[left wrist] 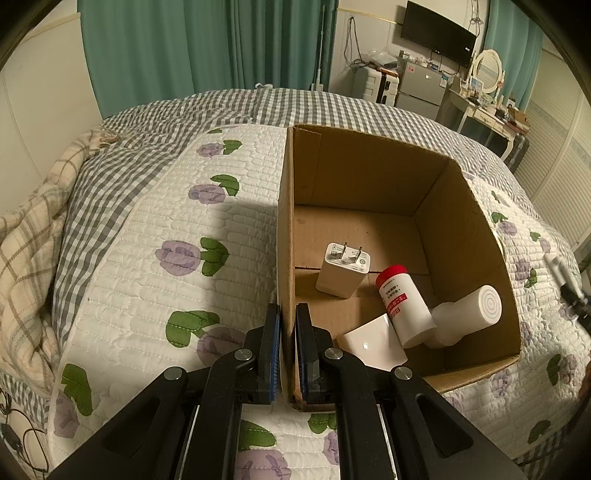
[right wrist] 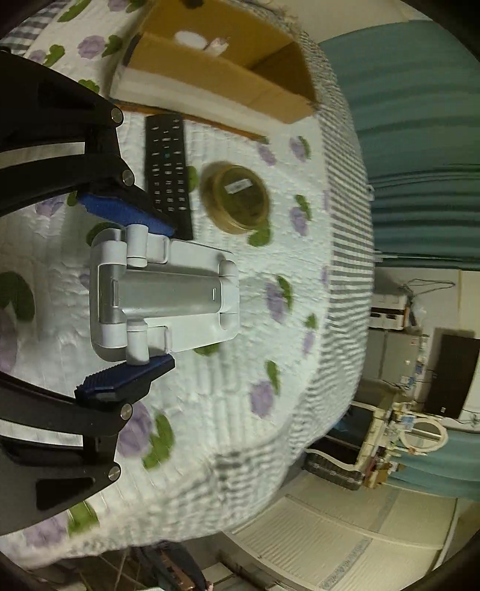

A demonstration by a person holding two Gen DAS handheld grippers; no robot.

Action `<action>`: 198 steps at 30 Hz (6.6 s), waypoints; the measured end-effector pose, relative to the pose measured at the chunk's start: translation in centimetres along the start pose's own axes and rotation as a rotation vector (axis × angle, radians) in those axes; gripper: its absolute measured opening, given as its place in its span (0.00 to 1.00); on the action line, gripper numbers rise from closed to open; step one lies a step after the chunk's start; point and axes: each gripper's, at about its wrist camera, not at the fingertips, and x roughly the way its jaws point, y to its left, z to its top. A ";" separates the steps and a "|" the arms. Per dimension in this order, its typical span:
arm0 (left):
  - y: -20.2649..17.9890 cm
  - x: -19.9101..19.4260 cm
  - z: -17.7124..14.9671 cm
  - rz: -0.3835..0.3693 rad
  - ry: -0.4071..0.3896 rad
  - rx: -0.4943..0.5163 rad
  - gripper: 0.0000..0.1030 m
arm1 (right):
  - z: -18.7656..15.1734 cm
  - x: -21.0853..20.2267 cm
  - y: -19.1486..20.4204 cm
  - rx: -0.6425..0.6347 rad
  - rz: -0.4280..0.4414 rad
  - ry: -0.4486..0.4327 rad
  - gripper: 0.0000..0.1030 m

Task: Organize rigid objects
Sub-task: 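Lift the white phone stand with the right tool and drop it into the box, then grasp the gold round tin with the right tool and lift it, then lower the gold tin into the box and open the right tool, then grasp the black TV remote with the right tool and lift it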

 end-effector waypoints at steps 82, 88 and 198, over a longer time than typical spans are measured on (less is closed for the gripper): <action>-0.6 0.6 0.5 0.052 0.054 0.034 0.08 | 1.5 6.6 5.2 -0.222 0.186 0.016 0.86; -0.4 0.6 0.6 0.040 0.049 0.030 0.08 | 1.6 7.2 6.0 -0.233 0.186 0.033 0.86; -0.4 0.7 0.7 0.033 0.043 0.004 0.08 | -2.8 9.1 12.6 -0.706 0.134 0.086 0.92</action>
